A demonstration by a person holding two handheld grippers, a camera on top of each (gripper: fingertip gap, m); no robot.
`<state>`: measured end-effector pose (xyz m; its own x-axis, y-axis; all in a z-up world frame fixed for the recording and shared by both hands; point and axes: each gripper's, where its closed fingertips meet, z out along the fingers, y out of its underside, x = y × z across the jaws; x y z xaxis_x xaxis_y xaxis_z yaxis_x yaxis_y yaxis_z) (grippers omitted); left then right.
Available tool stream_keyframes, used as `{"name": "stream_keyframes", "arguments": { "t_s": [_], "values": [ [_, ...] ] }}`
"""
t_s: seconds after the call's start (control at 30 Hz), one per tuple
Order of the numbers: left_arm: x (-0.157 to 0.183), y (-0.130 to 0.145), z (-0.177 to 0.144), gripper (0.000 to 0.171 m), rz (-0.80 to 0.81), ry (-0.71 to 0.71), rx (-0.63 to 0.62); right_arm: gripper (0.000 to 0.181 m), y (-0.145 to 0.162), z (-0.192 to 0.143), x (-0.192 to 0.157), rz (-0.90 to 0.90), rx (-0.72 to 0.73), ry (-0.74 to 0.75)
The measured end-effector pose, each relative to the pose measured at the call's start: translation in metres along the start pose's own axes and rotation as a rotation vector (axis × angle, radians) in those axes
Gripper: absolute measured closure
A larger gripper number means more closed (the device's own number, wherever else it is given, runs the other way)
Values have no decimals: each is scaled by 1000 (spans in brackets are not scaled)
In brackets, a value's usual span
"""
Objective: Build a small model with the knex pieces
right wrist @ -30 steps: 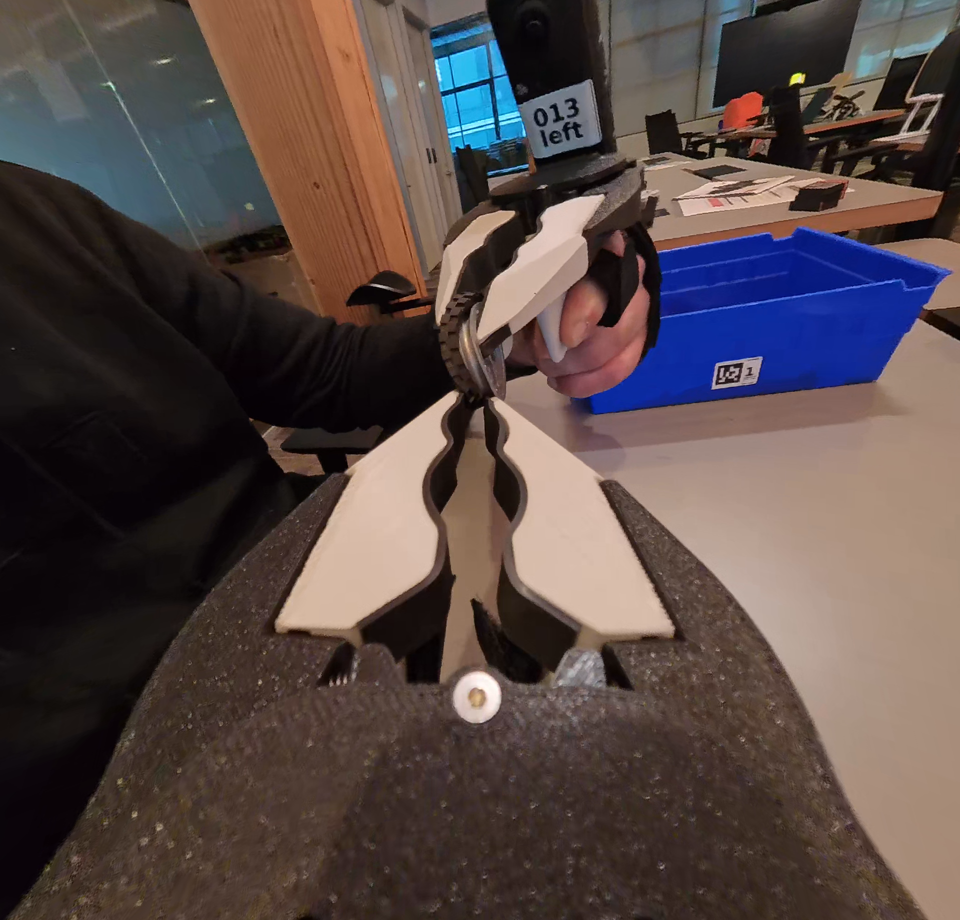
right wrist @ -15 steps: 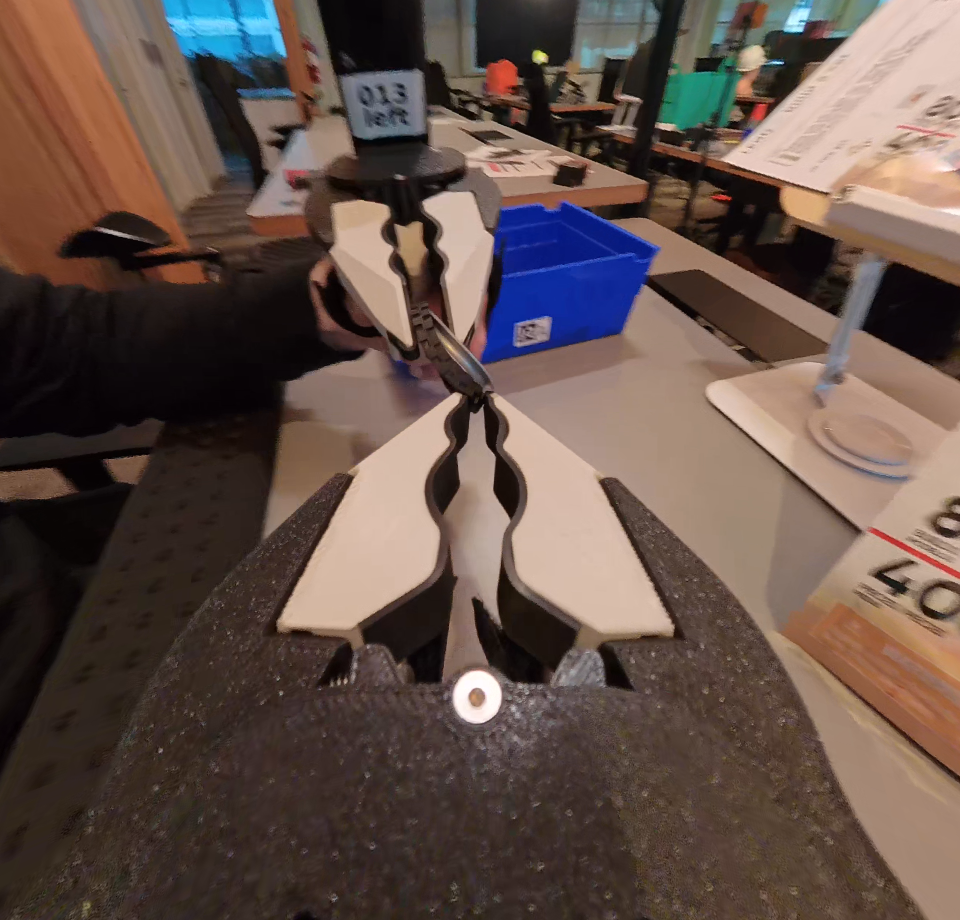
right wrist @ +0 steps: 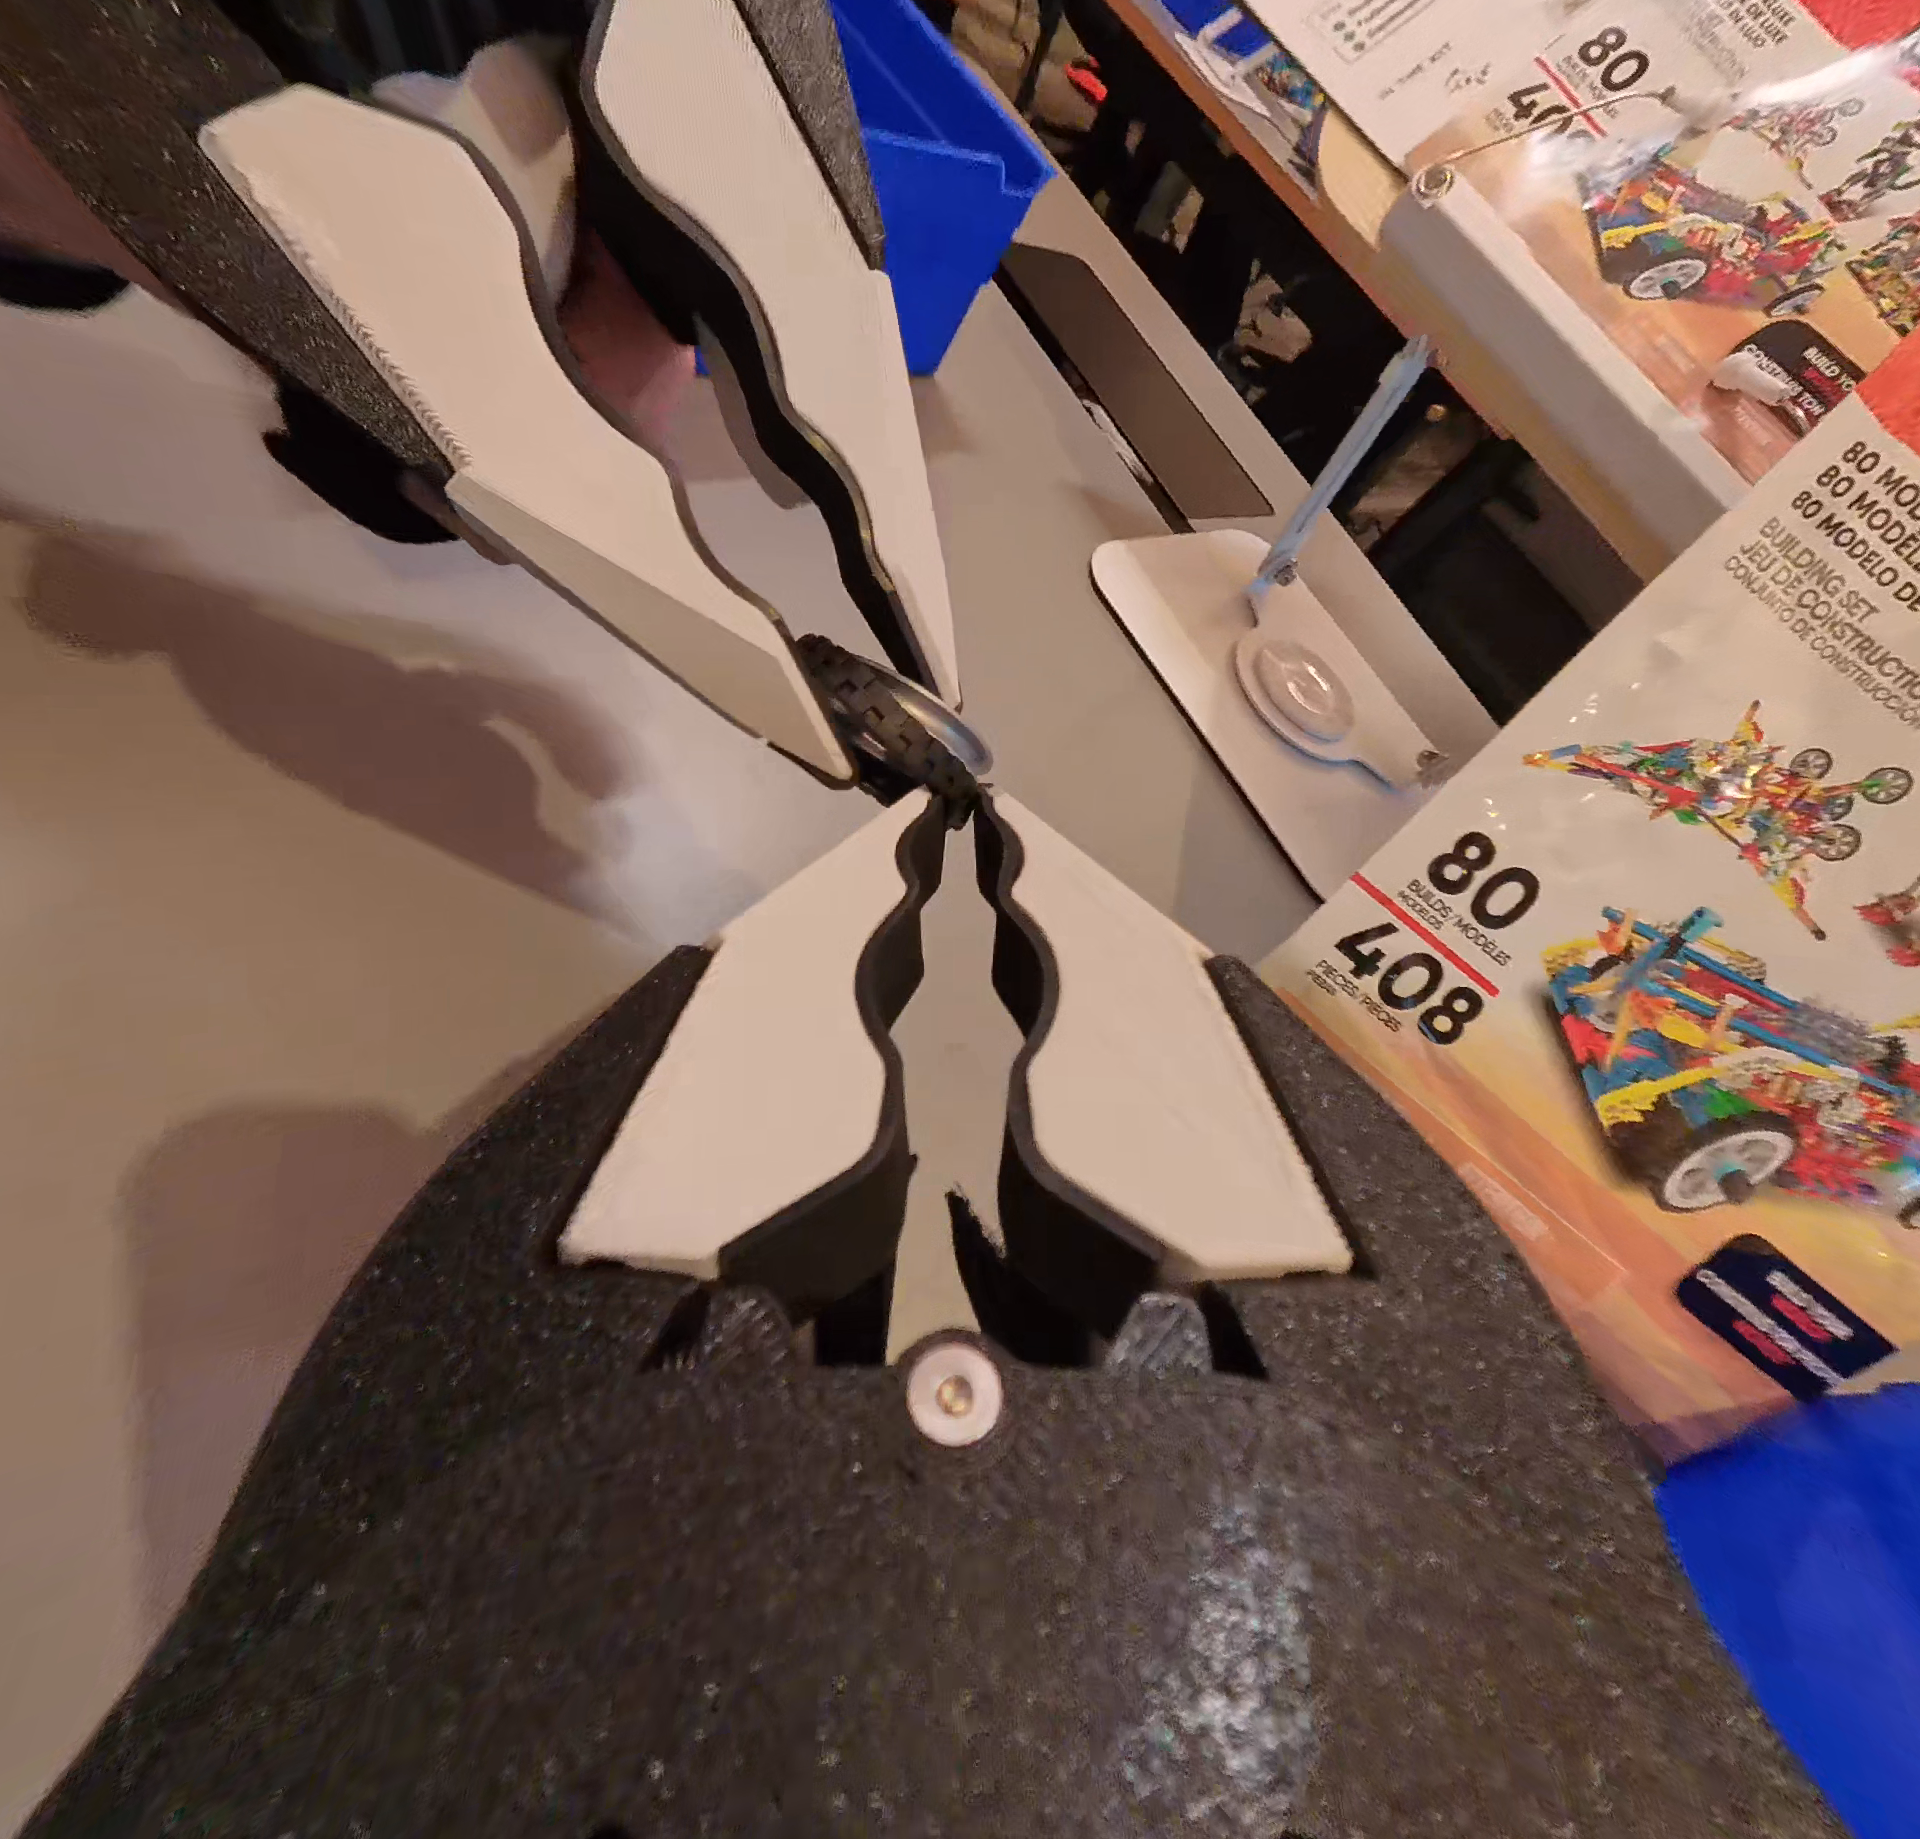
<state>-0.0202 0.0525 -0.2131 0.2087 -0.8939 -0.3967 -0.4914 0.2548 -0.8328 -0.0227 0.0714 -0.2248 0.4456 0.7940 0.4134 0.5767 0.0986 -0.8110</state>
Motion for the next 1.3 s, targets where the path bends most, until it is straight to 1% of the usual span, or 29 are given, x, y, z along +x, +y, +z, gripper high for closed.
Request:
{"name": "stream_keyframes", "arguments": {
  "t_s": [0.07,0.17,0.3,0.43,0.57,0.73,0.8,0.87,0.97,1.13,1.23,1.27,1.3],
  "values": [
    [-2,3,2,160,8,-21,-14,176,3,2,-1,-19,-21,11],
    [1,7,4,163,10,-8,-27,176,8,5,-2,-67,-58,21],
    [9,12,1,165,-9,57,-65,176,12,9,-14,-97,-78,-29],
    [15,14,-1,167,-36,115,-66,176,14,9,-23,-101,-85,-86],
    [25,16,-2,167,-71,200,-58,176,18,7,-33,-89,-90,-180],
    [44,14,-5,167,-233,399,33,176,24,-3,-55,-44,-71,-381],
    [44,16,-1,167,-280,415,50,176,28,-3,-56,-6,-73,-418],
    [38,20,2,167,-287,384,60,175,30,0,-51,10,-82,-391],
    [25,16,1,166,-296,326,115,174,23,1,-37,38,-53,-306],
    [16,15,2,166,-237,231,118,170,20,6,-27,24,-69,-194],
    [16,15,5,165,-200,199,110,167,23,10,-21,1,-100,-126],
    [19,12,6,166,-199,209,122,145,26,12,-17,-8,-124,-94],
    [20,12,8,165,-184,197,116,139,30,13,-16,-23,-148,-81]
  ]
}}
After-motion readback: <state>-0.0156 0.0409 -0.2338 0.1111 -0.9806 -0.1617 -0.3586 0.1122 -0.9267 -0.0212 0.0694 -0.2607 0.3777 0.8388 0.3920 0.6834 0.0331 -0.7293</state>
